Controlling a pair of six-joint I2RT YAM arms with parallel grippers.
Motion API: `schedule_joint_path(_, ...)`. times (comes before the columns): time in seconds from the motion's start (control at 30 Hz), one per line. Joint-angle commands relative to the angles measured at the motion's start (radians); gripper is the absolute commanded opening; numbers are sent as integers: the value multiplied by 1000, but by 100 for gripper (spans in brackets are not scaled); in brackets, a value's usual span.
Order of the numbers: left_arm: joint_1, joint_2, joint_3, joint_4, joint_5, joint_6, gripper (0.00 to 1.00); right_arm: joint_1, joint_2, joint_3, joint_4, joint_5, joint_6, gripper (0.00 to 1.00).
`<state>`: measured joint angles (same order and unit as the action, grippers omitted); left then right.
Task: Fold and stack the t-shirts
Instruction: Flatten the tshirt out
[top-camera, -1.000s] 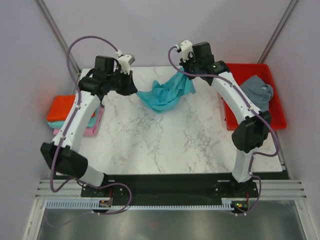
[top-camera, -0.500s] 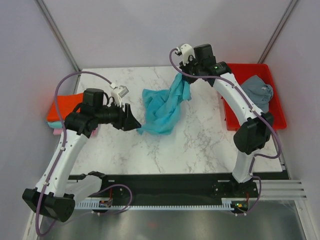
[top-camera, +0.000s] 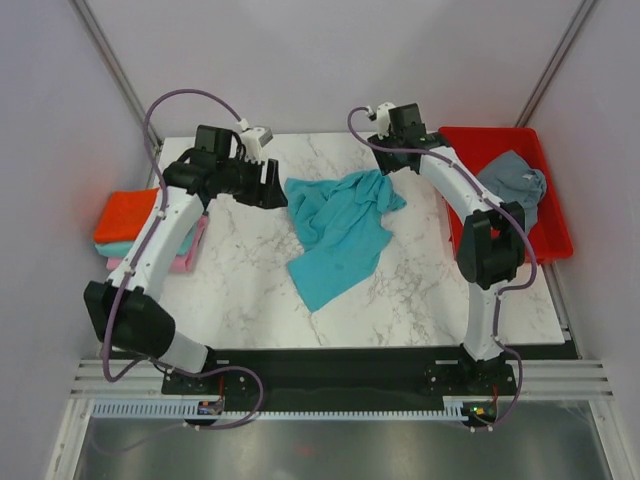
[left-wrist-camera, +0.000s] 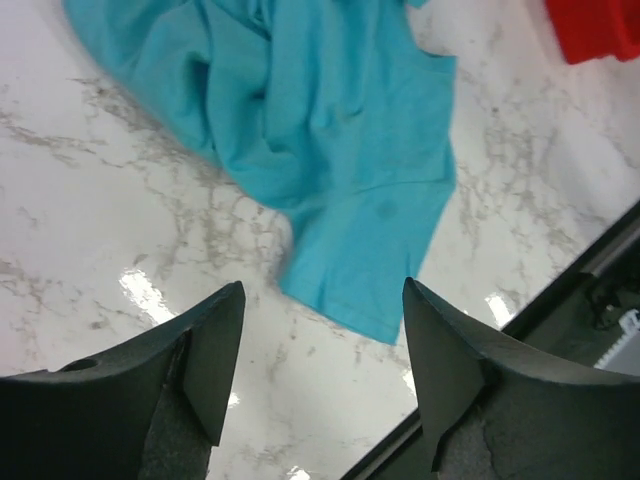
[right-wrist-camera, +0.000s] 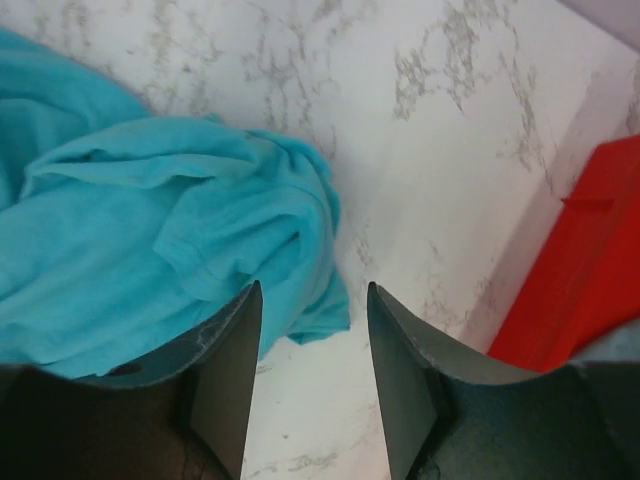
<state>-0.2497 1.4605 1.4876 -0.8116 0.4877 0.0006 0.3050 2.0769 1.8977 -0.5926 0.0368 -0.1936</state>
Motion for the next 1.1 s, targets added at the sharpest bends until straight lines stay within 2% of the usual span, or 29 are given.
schedule_joint_path(0.0,6,90,85,20,-150,61,71,91,-87,-75,80,-84,-15,51)
schedule_joint_path(0.13,6,207,170,35,-112,21,70,141,-95,-173,105,-218,-30,40)
schedule_joint_path(0.3,4,268,244,54,-121,7,69,195,1,-198,106,-164,-89,33)
schedule_joint_path(0.43,4,305,304,49,-126,9,69,194,75,-125,135,-89,-95,32)
schedule_joint_path(0.67,4,314,290,52,-141,9,69,195,141,-20,148,28,-141,31)
schedule_joint_path(0.83,4,319,289,57,-158,9,69,192,161,-19,151,75,-188,30)
schedule_joint_path(1.07,4,319,289,57,-161,7,69,194,160,-55,131,72,-162,31)
